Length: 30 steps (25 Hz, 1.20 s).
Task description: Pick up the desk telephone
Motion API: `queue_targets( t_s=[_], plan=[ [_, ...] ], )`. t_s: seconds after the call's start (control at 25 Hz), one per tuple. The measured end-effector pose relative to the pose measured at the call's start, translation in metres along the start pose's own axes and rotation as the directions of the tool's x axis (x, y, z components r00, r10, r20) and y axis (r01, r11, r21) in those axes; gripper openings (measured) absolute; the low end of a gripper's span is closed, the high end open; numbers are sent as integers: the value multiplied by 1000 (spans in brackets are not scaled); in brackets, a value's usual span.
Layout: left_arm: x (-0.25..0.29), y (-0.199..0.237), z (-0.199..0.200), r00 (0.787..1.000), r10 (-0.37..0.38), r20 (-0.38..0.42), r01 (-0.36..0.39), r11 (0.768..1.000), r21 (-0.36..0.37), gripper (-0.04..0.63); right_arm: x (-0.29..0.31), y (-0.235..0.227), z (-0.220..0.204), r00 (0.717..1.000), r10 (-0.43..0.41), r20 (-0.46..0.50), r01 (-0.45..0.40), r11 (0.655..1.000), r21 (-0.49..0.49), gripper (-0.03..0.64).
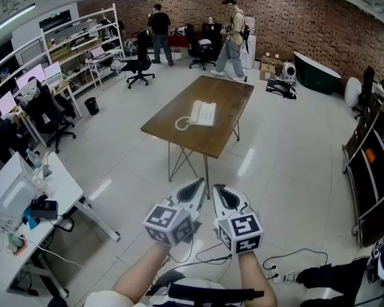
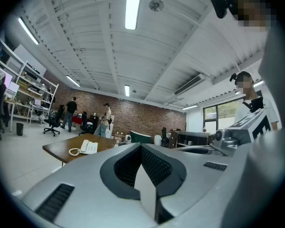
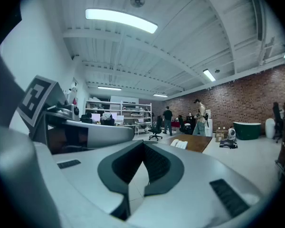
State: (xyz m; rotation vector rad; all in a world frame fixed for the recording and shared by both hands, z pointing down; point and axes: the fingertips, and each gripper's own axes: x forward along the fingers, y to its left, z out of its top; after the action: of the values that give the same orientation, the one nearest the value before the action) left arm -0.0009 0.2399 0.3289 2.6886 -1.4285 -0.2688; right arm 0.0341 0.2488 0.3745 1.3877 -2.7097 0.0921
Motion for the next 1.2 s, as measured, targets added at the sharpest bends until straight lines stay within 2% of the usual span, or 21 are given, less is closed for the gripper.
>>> queue_targets(
  t_s=[0.52, 0.88, 1.2],
  plan=[
    [29, 28, -8, 999, 31, 10, -31, 999, -23, 2, 28, -19, -9, 999, 46, -17, -47, 999, -12, 0],
    [63, 85, -24, 999, 50, -2, -50, 996, -71, 2, 91, -34, -18, 996, 64, -56, -66, 997, -35, 0],
    [114, 140, -29, 998, 41, -45, -45, 995, -92, 2, 157, -67, -14, 996, 48, -74, -49, 999, -8, 0]
  ],
)
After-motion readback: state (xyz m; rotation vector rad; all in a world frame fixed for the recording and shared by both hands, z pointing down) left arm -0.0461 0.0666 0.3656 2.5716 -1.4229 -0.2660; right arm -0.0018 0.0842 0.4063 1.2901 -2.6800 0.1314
